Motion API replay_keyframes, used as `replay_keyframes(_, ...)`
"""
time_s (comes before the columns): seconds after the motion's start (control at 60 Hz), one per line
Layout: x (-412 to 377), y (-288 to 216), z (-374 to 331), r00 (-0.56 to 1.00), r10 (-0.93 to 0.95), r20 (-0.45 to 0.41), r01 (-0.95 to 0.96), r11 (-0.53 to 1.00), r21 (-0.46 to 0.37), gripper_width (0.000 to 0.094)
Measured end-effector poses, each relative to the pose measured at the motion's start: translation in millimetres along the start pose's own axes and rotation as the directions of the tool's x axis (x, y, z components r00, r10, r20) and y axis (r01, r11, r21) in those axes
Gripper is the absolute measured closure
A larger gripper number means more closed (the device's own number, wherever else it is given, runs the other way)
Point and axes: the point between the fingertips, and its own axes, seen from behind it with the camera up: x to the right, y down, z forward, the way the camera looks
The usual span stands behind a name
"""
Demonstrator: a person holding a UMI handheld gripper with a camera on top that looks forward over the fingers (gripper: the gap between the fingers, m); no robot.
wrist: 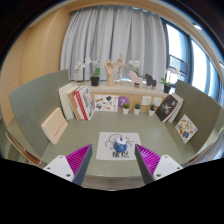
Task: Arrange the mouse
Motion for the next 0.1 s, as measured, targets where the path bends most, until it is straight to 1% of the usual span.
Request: replay_keyframes(0.1, 0.5, 5.8, -4.7, 1.0, -0.008, -0.001, 0.008, 1.0, -0.005, 0.0085)
